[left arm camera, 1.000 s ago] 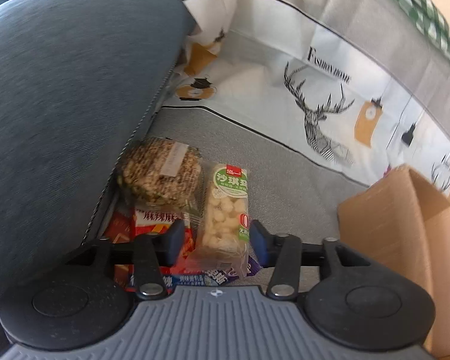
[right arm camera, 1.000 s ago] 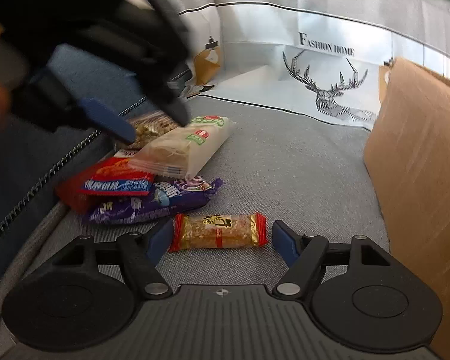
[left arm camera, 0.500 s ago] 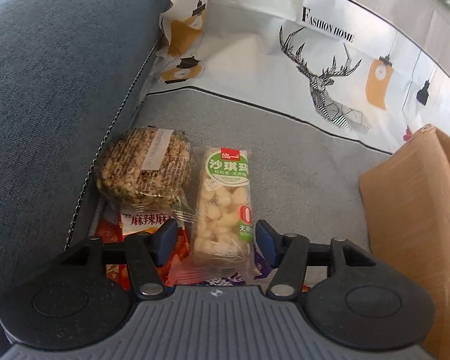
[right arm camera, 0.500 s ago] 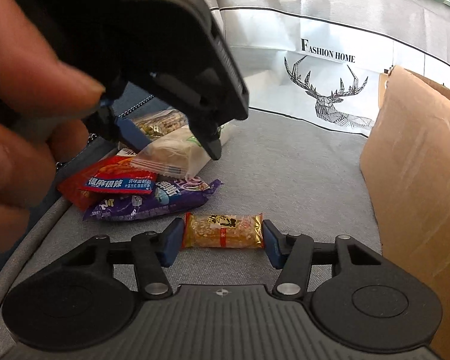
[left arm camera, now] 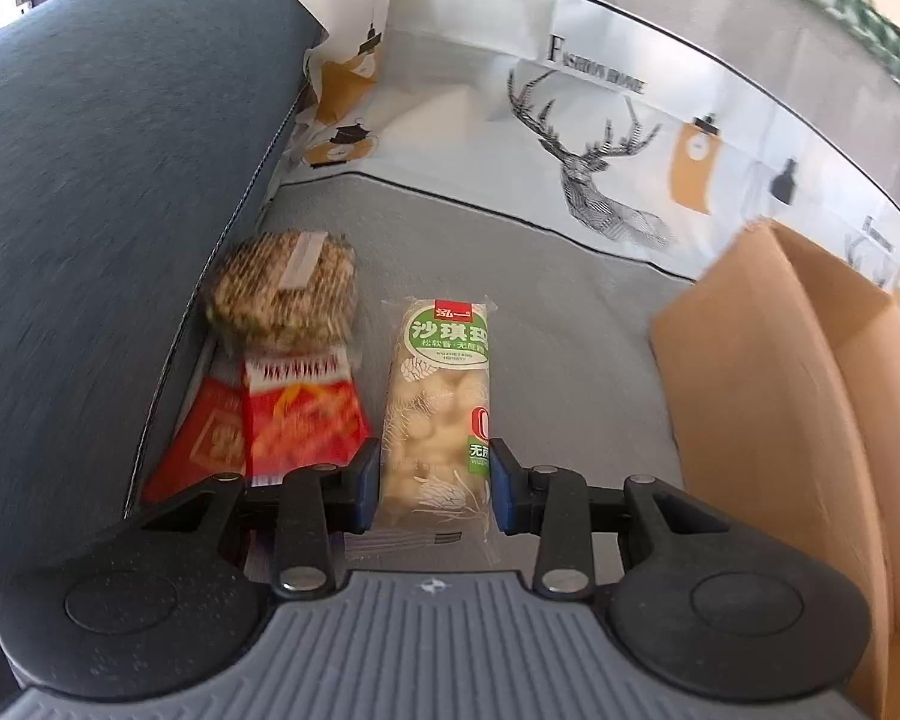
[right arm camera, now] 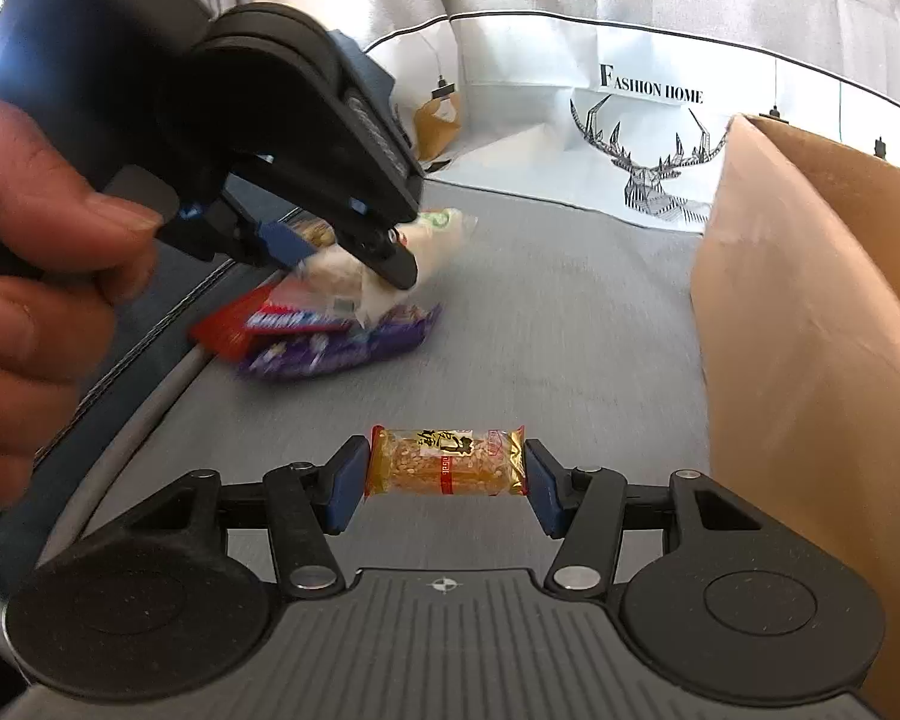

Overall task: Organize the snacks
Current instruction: 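Grasp the white-green bar with the left tool while the right tool grasps the orange-wrapped cake, then lift the white-green bar with the left tool while the right tool lifts the orange cake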

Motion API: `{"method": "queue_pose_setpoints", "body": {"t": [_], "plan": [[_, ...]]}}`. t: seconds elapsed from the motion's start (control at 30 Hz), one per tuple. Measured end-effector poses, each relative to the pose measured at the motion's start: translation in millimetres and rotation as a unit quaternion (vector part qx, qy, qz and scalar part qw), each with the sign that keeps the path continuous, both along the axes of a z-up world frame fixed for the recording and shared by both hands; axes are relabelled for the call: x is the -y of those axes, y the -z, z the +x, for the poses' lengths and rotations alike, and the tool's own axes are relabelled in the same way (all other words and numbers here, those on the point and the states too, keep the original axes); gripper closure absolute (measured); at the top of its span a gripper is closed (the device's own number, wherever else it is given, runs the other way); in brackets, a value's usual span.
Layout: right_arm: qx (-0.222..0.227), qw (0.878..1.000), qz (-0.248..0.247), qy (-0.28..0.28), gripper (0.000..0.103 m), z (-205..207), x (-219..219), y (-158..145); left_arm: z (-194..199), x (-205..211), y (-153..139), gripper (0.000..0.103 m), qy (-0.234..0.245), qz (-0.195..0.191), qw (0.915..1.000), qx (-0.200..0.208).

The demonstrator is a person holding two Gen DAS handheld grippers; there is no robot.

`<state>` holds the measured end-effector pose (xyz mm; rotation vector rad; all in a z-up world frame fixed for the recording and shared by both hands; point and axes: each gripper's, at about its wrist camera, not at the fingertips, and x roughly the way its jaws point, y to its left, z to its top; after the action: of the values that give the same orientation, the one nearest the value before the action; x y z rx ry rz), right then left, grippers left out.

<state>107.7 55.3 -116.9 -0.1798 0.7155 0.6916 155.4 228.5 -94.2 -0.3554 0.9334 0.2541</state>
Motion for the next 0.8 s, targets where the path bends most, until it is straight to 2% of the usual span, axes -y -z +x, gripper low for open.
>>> {"method": "queue_pose_setpoints", "body": {"t": [0.1, 0.23, 0.33, 0.5, 0.6, 0.73, 0.8], "plan": [[-0.009, 1.000, 0.000, -0.017, 0.046, -17, 15, -9, -24, 8, -3, 0.063, 0.008, -0.015, 0.9998, -0.009], [-0.020, 0.999, 0.002, -0.029, 0.046, -36, 32, -19, -46, 14, 0, 0.063, 0.032, -0.067, 0.9972, -0.015], [-0.034, 0.999, 0.005, -0.032, 0.046, -44, 38, -22, -49, 19, 11, 0.063, 0.057, -0.075, 0.9947, -0.043], [-0.035, 0.999, -0.023, -0.032, 0.046, -49, 37, -10, -46, 31, 31, 0.063, 0.084, -0.055, 0.9891, -0.107], [-0.044, 0.998, -0.035, -0.028, 0.046, -46, 35, -1, -45, 38, 34, 0.062, 0.090, -0.042, 0.9884, -0.114], [-0.056, 0.997, -0.043, -0.025, 0.045, -42, 33, 7, -42, 40, 35, 0.052, 0.081, -0.044, 0.9895, -0.111], [-0.063, 0.997, -0.046, -0.022, 0.043, -40, 31, 11, -38, 43, 35, 0.051, 0.079, -0.041, 0.9897, -0.113]]}}
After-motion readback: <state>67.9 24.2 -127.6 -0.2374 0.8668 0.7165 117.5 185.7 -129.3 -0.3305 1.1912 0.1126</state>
